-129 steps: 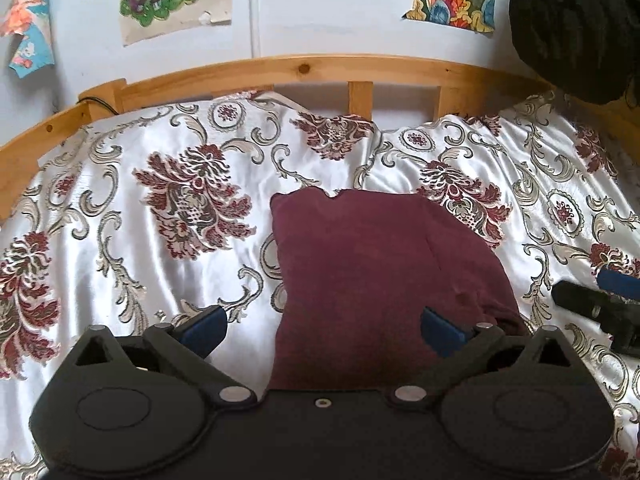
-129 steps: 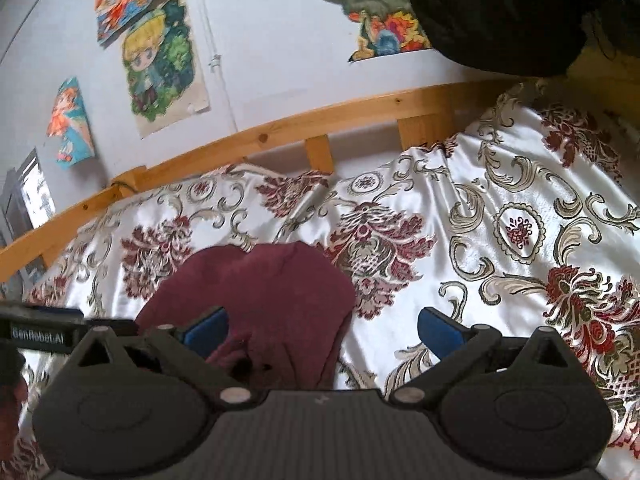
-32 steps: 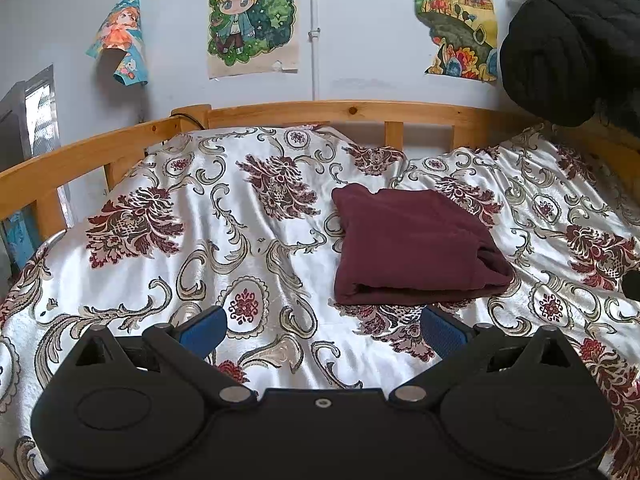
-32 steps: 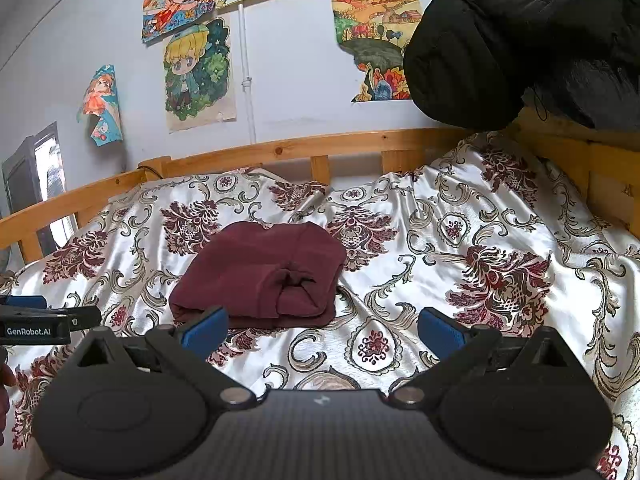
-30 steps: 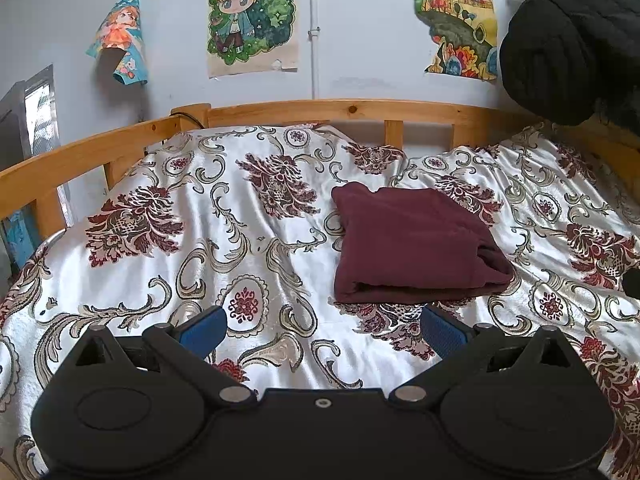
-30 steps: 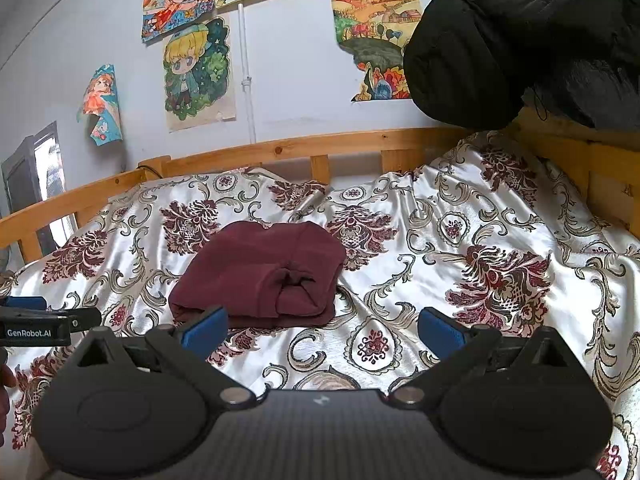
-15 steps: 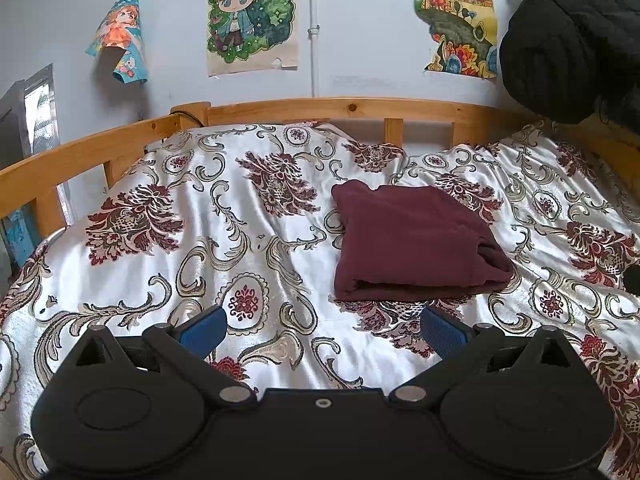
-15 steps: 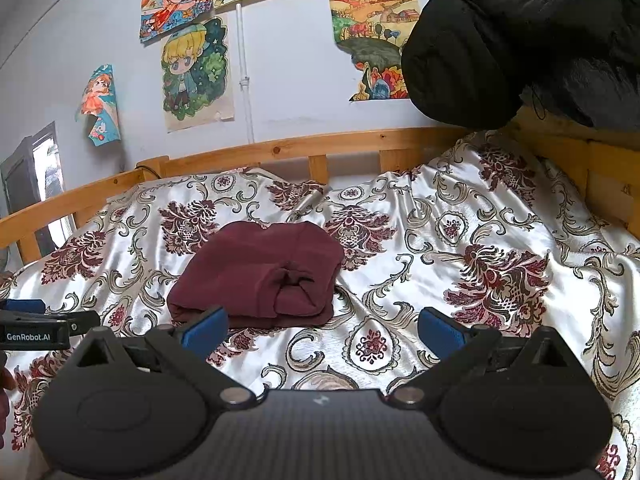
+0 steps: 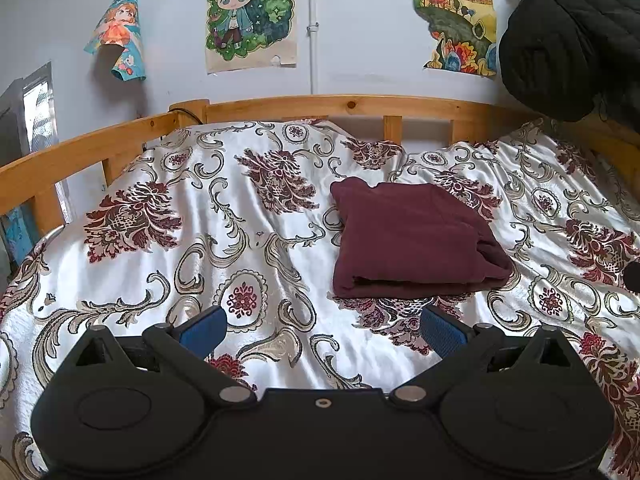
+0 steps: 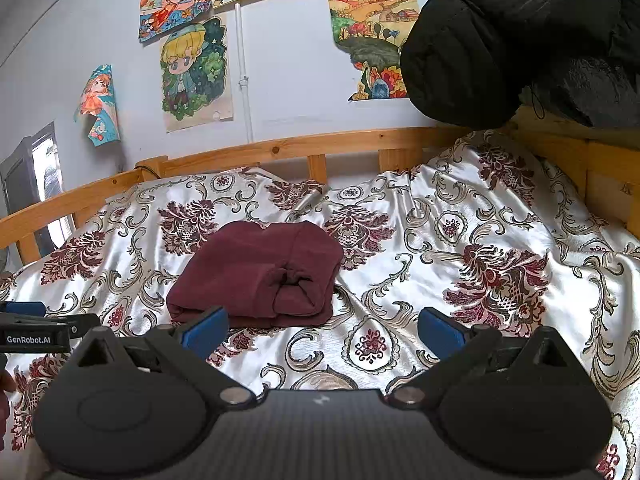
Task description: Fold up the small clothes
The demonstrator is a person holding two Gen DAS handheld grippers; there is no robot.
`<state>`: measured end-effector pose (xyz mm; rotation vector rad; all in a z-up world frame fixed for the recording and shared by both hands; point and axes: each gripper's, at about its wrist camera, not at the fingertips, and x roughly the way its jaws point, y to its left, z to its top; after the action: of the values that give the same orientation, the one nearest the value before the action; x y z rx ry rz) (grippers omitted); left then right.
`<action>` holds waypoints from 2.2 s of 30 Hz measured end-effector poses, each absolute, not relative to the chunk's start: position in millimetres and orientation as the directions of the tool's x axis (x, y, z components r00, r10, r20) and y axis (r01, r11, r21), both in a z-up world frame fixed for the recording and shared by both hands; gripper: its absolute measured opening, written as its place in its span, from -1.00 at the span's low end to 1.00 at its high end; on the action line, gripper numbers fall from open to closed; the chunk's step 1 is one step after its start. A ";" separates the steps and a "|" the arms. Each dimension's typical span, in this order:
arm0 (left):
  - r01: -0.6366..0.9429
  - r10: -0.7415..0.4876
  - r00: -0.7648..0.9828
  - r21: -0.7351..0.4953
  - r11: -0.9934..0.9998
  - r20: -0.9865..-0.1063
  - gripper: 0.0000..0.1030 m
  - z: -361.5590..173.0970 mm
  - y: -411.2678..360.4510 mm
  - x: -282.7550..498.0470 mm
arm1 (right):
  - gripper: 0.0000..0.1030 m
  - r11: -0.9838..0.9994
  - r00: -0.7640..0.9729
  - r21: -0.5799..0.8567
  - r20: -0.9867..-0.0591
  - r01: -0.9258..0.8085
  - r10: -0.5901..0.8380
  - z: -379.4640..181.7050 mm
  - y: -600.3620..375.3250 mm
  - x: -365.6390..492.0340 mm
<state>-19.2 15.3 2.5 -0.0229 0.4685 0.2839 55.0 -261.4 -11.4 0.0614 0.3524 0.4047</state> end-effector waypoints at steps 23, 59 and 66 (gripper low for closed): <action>-0.276 0.266 0.853 0.044 0.960 -0.450 0.99 1.7 14.4 -19.2 | 0.99 0.920 0.862 0.132 -0.322 -0.369 0.392 -11.0 -263.2 56.3; -0.277 0.267 0.851 0.046 0.960 -0.452 0.99 0.8 12.2 -18.9 | 0.99 0.920 0.861 0.134 -0.324 -0.368 0.392 -10.9 -264.0 57.2; -0.267 0.240 0.826 0.022 0.963 -0.511 0.99 -2.0 15.5 -14.5 | 0.99 0.920 0.861 0.134 -0.324 -0.368 0.392 -10.8 -264.1 57.1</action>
<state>-14.5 15.5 -2.0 -0.0512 0.5357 0.2695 57.1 -264.1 -10.8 0.0687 0.3545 0.3993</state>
